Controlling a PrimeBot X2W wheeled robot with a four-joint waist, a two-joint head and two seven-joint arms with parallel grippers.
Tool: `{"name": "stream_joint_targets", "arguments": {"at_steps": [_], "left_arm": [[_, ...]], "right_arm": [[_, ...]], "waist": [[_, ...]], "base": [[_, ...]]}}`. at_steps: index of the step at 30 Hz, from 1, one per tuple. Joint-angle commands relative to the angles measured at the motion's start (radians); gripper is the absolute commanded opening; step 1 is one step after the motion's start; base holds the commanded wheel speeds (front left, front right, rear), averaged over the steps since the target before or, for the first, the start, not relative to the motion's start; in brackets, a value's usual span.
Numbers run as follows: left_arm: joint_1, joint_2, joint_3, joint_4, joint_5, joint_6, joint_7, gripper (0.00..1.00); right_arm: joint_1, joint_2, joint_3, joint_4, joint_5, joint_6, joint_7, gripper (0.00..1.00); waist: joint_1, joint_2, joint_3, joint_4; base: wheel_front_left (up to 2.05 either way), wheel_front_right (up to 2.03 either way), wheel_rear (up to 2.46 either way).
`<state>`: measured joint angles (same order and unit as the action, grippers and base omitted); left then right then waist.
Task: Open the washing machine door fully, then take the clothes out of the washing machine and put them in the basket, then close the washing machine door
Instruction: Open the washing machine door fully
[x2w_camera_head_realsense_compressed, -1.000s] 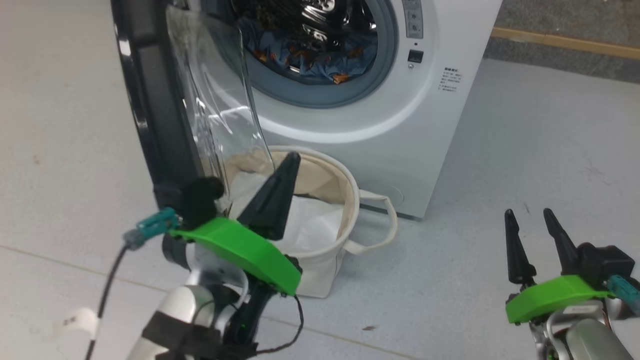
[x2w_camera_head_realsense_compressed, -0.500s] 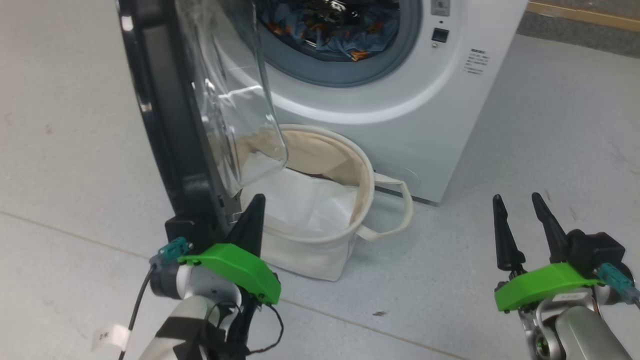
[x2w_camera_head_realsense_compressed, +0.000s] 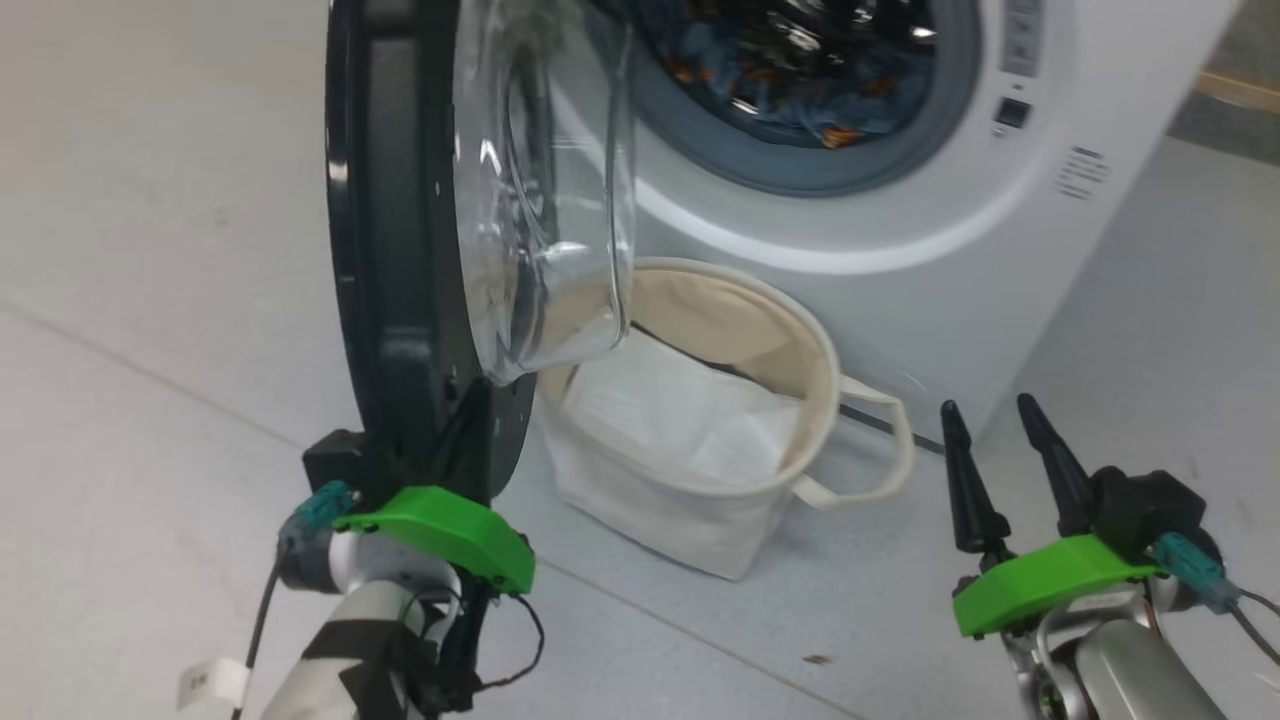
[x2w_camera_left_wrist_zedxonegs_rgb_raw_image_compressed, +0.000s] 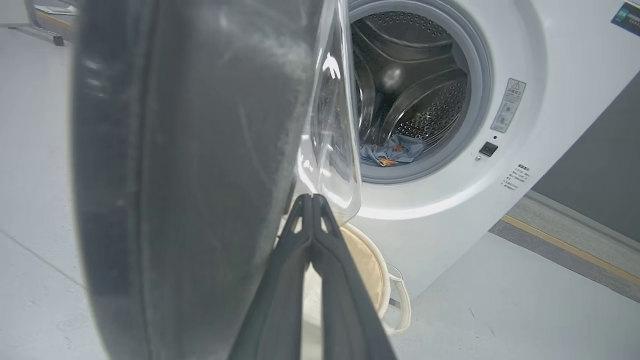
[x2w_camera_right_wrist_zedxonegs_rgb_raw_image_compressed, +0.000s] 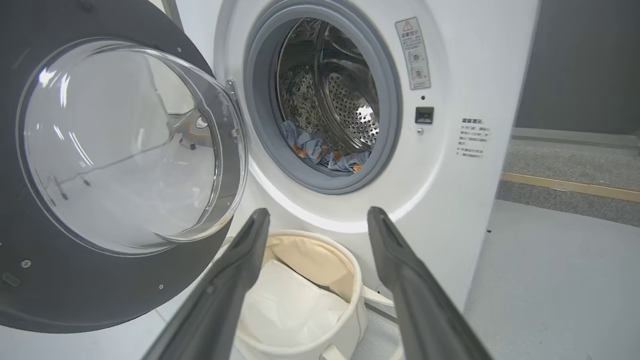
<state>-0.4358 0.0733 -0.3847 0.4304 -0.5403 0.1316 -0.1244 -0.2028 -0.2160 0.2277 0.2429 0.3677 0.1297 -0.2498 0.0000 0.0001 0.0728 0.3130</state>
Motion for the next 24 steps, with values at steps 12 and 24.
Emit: {"name": "stream_joint_targets", "arguments": {"at_steps": [12, 24], "left_arm": [[-0.18, 0.057, 0.09, 0.072, -0.037, -0.068, -0.066, 0.0], [-0.311, 0.114, 0.216, 0.17, -0.075, -0.063, -0.125, 0.0]], "right_arm": [[-0.071, -0.018, 0.05, -0.039, -0.005, 0.001, -0.012, 1.0], [-0.179, -0.071, 0.092, -0.023, -0.031, 0.001, -0.012, 1.0]], "waist": [[0.0, -0.0001, 0.073, 0.199], [0.0, -0.0001, 0.22, 0.223]], "base": [[0.0, 0.0, 0.0], [0.0, 0.0, 0.0]]}}
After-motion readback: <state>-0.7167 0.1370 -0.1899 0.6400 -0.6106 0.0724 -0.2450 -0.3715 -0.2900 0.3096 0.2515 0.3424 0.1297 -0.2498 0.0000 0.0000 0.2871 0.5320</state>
